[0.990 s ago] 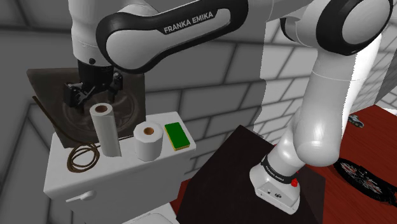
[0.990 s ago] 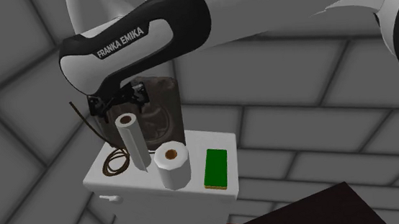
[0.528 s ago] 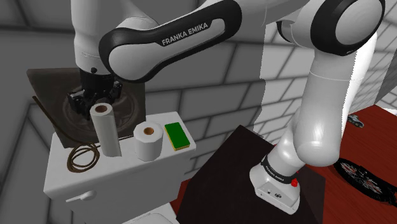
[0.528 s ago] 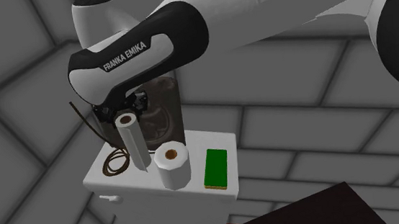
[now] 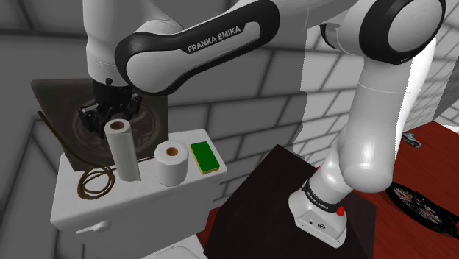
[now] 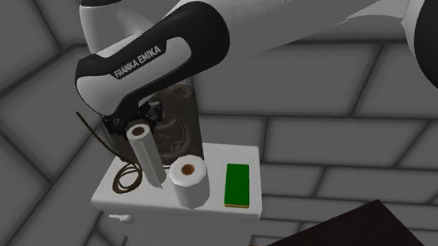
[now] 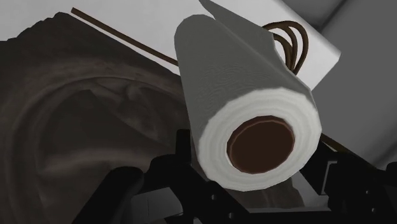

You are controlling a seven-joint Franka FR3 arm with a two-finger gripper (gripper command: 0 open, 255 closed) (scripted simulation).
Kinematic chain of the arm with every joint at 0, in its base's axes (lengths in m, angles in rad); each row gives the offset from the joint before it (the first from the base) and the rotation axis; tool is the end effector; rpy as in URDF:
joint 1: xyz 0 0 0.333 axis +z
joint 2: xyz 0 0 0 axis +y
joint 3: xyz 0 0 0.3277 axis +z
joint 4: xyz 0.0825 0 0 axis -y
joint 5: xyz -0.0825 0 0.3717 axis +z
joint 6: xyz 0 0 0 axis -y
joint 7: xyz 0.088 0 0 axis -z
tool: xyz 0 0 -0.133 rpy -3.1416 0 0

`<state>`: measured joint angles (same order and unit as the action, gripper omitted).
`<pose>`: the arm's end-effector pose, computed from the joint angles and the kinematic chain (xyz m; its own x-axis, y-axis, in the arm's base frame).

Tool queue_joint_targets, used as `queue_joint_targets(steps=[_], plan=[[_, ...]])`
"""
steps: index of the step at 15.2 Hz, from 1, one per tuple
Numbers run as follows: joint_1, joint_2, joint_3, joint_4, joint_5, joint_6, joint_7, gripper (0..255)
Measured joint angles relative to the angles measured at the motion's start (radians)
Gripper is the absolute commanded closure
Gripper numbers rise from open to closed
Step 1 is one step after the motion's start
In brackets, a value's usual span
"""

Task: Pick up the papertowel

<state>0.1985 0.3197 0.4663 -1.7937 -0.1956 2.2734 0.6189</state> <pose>0.5298 0.3751 0.3993 0.9777 0.1132 0.1768 0.1305 -0.9874 -0.0900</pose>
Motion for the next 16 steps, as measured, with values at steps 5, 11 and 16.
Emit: queue_joint_targets(steps=[5,11,16], plan=[[-0.002,-0.018,0.007,0.026,0.015,-0.044,-0.009,255],[-0.005,-0.042,0.014,0.079,0.033,-0.118,-0.021,255],[-0.007,-0.055,0.017,0.125,0.044,-0.175,-0.032,255]])
